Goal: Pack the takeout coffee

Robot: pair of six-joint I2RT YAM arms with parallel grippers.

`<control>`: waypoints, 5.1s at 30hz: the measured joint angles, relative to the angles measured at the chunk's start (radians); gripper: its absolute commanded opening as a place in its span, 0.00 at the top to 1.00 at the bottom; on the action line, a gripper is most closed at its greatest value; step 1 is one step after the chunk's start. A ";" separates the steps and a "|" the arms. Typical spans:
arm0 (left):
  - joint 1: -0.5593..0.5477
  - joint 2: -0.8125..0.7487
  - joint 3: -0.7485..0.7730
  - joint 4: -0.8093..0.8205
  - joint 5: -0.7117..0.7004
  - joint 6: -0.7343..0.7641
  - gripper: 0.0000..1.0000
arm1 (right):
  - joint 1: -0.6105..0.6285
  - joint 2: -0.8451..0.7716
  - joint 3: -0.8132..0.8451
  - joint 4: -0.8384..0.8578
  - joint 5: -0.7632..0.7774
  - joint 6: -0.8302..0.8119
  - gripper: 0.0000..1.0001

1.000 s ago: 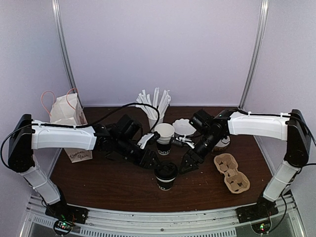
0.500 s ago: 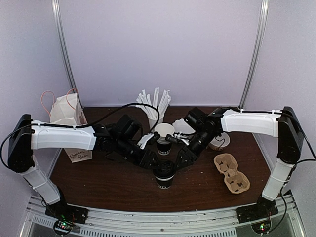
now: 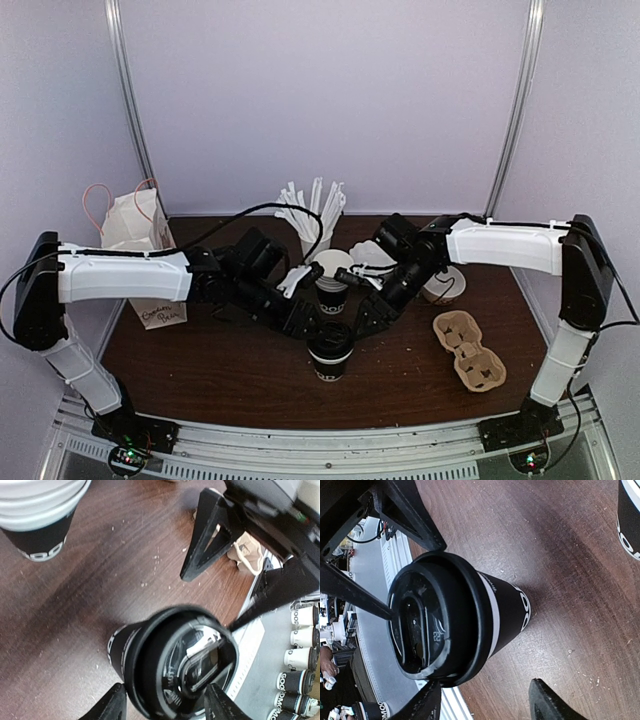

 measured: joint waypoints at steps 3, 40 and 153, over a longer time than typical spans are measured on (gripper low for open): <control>0.000 0.011 0.018 0.006 -0.006 0.000 0.43 | -0.001 -0.018 -0.004 0.000 0.000 0.001 0.28; 0.003 0.068 0.036 0.043 -0.001 0.015 0.57 | -0.047 0.039 -0.014 0.042 -0.122 0.076 0.49; -0.185 0.177 0.369 -0.383 -0.318 0.618 0.14 | -0.457 -0.459 -0.112 0.046 -0.059 -0.074 0.21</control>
